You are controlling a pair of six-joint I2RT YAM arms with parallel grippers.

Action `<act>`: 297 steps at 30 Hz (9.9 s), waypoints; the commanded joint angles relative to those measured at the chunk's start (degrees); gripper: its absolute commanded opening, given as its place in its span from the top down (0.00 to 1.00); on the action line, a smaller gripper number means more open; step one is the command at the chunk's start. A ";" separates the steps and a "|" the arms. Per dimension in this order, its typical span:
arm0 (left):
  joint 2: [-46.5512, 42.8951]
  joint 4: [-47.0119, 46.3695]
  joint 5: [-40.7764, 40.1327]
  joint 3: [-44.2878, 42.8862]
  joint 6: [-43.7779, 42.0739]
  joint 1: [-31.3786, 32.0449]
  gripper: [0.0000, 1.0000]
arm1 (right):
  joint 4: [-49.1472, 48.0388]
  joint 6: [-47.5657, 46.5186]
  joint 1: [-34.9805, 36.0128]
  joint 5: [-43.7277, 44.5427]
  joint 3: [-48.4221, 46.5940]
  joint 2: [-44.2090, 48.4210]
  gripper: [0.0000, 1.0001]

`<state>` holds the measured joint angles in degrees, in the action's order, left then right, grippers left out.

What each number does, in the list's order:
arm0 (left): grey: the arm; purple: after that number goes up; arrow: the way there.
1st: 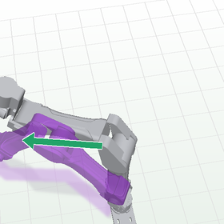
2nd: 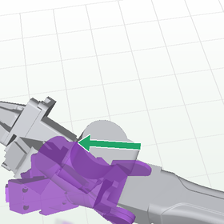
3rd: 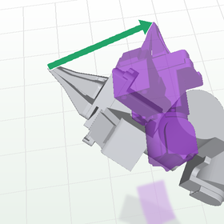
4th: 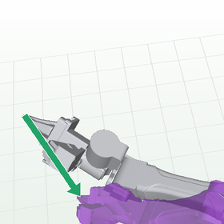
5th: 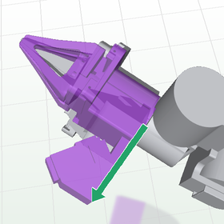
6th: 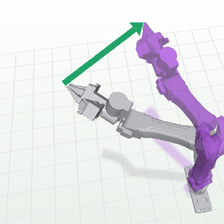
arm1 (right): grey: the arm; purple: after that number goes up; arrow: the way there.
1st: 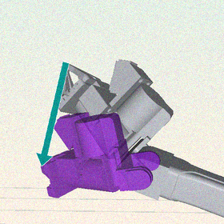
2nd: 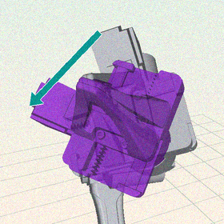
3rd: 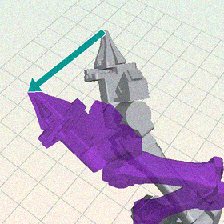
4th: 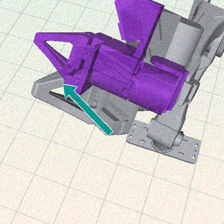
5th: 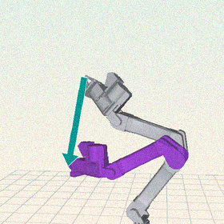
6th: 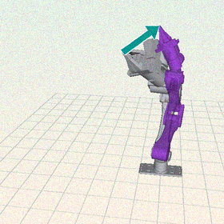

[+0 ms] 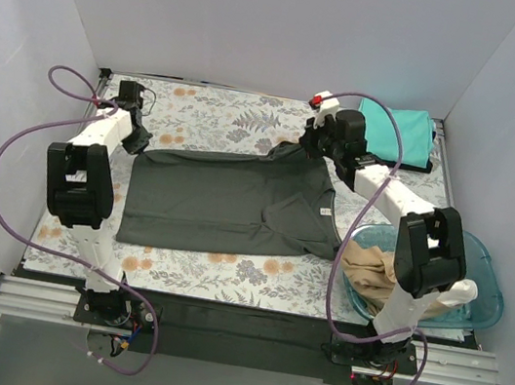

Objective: Fold and stack the t-shirts
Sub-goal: Fold the tshirt

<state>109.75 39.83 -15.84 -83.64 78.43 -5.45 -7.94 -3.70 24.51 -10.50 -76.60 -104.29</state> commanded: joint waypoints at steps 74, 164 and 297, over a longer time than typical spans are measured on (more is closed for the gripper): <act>-23.27 -12.41 7.14 31.86 13.68 11.78 0.08 | 3.35 29.98 2.47 -5.59 30.20 18.97 0.02; -47.09 -4.41 4.06 53.49 34.51 64.87 0.45 | 22.43 30.50 21.62 -1.46 42.41 40.22 0.06; -8.67 -15.49 2.65 8.39 8.22 35.78 0.16 | 21.74 16.01 1.33 -0.48 3.90 4.61 0.02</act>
<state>106.98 24.10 -11.03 -76.20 86.43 30.63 14.92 13.67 25.82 -8.01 -72.86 -103.85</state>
